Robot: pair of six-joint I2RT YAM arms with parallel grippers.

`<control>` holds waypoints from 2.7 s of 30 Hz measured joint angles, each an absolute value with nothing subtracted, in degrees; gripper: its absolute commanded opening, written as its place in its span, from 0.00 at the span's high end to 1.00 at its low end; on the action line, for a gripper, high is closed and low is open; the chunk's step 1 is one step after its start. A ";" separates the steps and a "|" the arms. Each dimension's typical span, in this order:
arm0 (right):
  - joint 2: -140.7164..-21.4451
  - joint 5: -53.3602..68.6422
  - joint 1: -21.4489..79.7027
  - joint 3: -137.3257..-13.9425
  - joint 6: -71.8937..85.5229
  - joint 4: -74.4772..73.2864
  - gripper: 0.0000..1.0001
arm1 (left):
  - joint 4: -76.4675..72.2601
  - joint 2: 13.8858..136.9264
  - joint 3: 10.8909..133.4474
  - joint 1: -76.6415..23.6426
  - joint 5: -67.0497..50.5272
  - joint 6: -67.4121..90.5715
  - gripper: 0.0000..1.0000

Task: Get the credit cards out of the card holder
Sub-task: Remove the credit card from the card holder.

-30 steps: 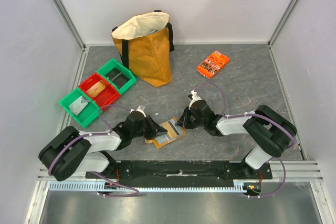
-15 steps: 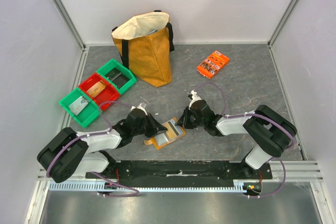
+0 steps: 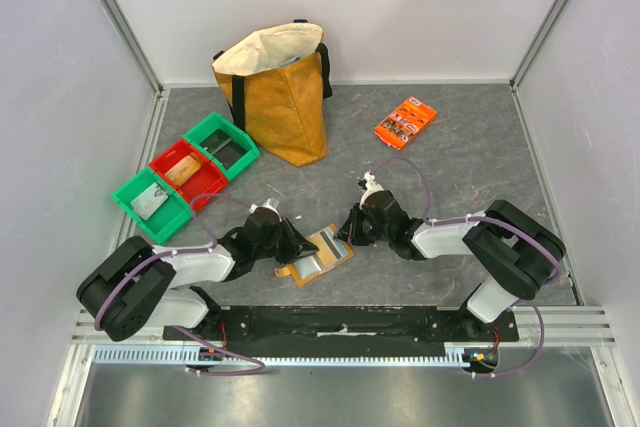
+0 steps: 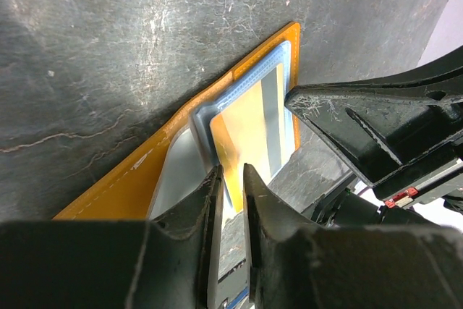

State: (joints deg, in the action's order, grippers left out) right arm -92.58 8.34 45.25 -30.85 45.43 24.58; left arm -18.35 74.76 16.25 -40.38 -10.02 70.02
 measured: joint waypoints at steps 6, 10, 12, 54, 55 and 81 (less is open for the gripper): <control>-92.58 8.43 45.25 -30.83 45.43 24.62 1.00 | -18.37 75.05 16.53 -40.38 -10.07 69.97 0.73; -92.58 8.62 45.25 -30.83 45.43 24.62 1.00 | -18.33 75.09 16.56 -40.38 -10.02 70.00 0.72; -92.58 8.64 45.25 -30.83 45.43 24.62 1.00 | -18.33 75.09 16.56 -40.38 -9.96 69.97 0.72; -92.79 8.95 44.62 -30.83 45.30 24.82 1.00 | -10.81 78.04 23.27 -40.10 -9.04 61.06 0.98; -92.86 8.95 44.62 -30.89 45.25 24.75 1.00 | -10.90 77.60 23.00 -40.10 -8.91 61.19 0.98; -88.90 10.48 45.52 -30.74 41.82 20.01 1.00 | -16.88 68.25 12.21 -37.80 -10.22 65.69 0.98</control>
State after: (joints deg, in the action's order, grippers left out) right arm -88.90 10.48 45.52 -30.74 41.82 20.01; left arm -16.88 68.25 12.21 -37.80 -10.22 65.69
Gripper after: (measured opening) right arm 0.005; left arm 0.019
